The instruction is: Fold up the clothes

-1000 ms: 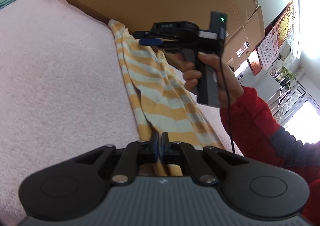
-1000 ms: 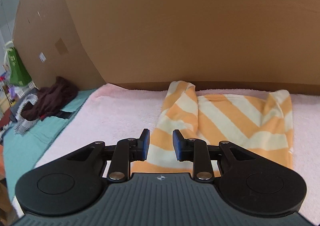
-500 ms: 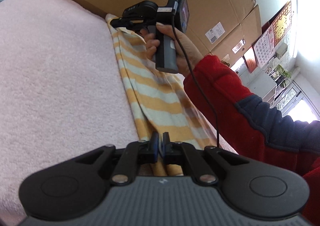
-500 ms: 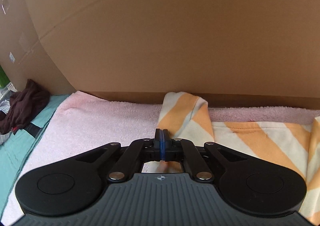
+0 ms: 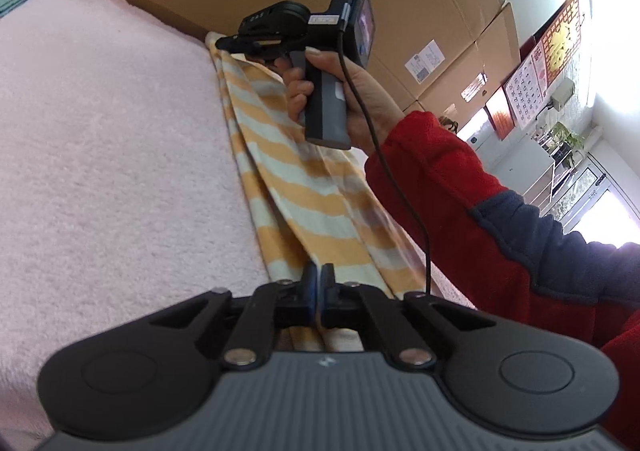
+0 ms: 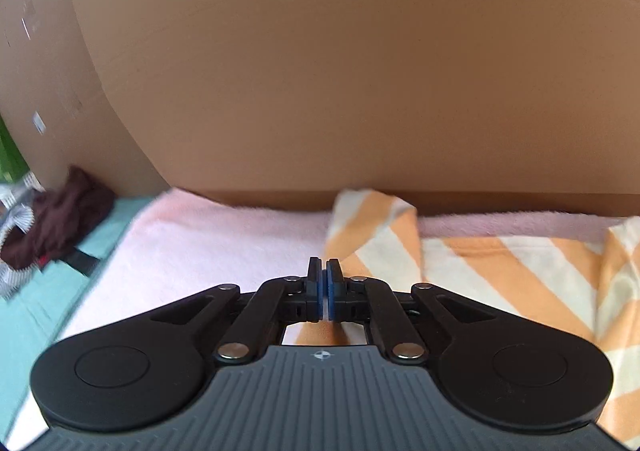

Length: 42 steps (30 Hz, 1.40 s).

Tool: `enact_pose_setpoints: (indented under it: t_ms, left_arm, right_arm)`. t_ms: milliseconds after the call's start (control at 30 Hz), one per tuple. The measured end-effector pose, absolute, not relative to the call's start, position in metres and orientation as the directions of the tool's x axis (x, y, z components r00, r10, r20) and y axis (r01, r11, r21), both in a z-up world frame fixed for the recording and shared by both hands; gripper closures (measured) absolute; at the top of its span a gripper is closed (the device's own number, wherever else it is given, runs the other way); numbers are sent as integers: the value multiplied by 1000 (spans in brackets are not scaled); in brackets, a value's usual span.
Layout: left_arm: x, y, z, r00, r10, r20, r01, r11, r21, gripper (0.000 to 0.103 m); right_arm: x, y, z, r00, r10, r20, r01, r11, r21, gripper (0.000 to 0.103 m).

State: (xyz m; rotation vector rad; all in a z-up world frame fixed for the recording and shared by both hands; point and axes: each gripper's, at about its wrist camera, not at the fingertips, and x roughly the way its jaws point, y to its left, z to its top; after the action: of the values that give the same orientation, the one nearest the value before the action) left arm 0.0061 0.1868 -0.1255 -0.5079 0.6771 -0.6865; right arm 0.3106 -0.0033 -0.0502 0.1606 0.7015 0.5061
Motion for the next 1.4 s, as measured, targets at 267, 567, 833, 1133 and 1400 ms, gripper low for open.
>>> enact_pose_setpoints:
  t_ms: [267, 567, 833, 1133, 1400]
  left_arm:
    - [-2, 189, -119, 576, -721, -386, 418, 665, -618, 100]
    - [-2, 181, -122, 549, -725, -415, 410, 667, -622, 88]
    - [-14, 185, -113, 584, -664, -467, 404, 737, -543, 102]
    - [-23, 186, -122, 621, -651, -437, 371, 735, -568, 88]
    - [-46, 176, -112, 655, -617, -436, 410, 775, -481, 90]
  right_arm:
    - [267, -51, -29, 652, 570, -500, -371, 815, 445, 68]
    - [110, -120, -47, 490, 764, -419, -516, 642, 567, 61]
    - [33, -125, -77, 464, 779, -422, -593, 627, 505, 73]
    - [0, -133, -80, 473, 806, -355, -663, 591, 459, 73]
    - [-25, -122, -93, 414, 810, -415, -710, 573, 409, 83]
